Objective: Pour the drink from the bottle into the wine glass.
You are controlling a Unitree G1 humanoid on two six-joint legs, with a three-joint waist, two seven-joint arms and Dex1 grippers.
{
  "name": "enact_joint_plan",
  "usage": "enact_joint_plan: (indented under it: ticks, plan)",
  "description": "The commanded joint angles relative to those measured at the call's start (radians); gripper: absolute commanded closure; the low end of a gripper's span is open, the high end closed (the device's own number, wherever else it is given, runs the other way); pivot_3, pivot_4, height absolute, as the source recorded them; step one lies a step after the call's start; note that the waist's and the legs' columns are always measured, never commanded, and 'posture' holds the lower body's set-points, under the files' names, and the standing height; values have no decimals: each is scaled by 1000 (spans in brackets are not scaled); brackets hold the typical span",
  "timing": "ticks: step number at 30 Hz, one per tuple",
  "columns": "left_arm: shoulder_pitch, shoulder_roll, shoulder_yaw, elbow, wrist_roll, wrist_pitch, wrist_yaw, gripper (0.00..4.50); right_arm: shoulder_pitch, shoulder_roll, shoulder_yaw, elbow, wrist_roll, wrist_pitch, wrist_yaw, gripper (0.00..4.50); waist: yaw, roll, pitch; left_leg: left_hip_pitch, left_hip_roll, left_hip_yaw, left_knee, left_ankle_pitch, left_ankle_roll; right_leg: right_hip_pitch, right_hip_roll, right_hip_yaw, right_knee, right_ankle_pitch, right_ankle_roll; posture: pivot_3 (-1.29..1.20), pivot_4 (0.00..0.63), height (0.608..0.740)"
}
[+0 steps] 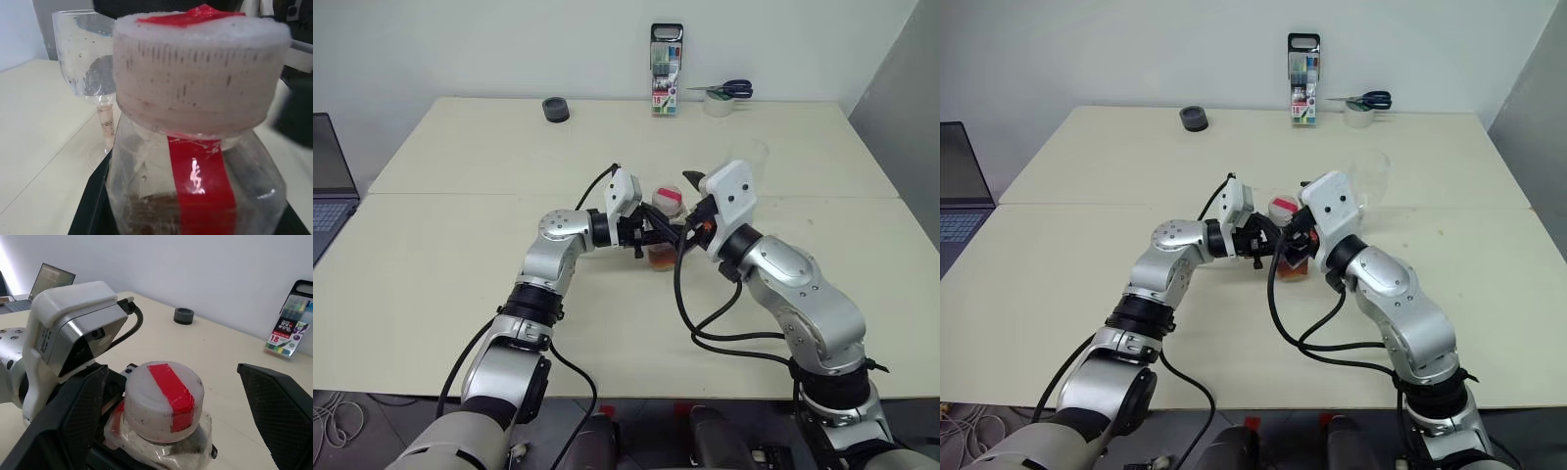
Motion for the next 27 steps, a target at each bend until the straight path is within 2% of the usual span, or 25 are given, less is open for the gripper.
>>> enact_joint_plan:
  ticks: [1,2,5,11,17,21,23,27]
  plan:
    - [-17,-4,12,-24,-7,-23,2,2798,-20,16,-17,-7,-16,-34,-14,0,0,0,0,0,0,0,0,0,0,0,0,0,0,0,0,0,150,740]
    - [-16,-4,12,-25,-6,-23,1,2798,-19,19,-17,-4,-17,-34,-14,0,-1,0,0,0,0,0,0,0,0,0,0,0,0,0,0,0,150,740]
    - [-14,-3,10,-25,-3,-27,0,2798,-17,26,-14,7,-21,-35,-15,595,-3,0,0,0,0,0,0,0,0,0,0,0,0,0,0,0,150,740]
    - [-11,0,8,-25,2,-31,-7,2801,-8,30,-12,11,-15,-45,4,2591,-6,0,0,0,0,0,0,0,0,0,0,0,0,0,0,0,150,740]
    - [-2,9,2,-32,1,-28,-26,2802,16,14,-19,59,39,-183,138,2610,-6,0,0,0,0,0,0,0,0,0,0,0,0,0,0,0,150,740]
    - [-7,23,-5,-34,-1,-40,-67,2806,-97,-149,-16,285,114,-336,530,2610,-11,0,0,1,-1,1,1,0,0,1,0,0,0,0,0,0,150,740]
    - [-17,33,-8,-25,3,-51,-85,2808,-175,-238,1,391,138,-339,701,2610,-11,0,0,2,0,1,1,0,1,2,0,0,0,0,0,0,150,740]
    - [-34,36,0,2,7,-70,-85,2809,-288,-303,2,520,174,-290,837,2610,-12,0,0,2,0,0,0,0,1,2,1,-1,0,0,0,0,150,740]
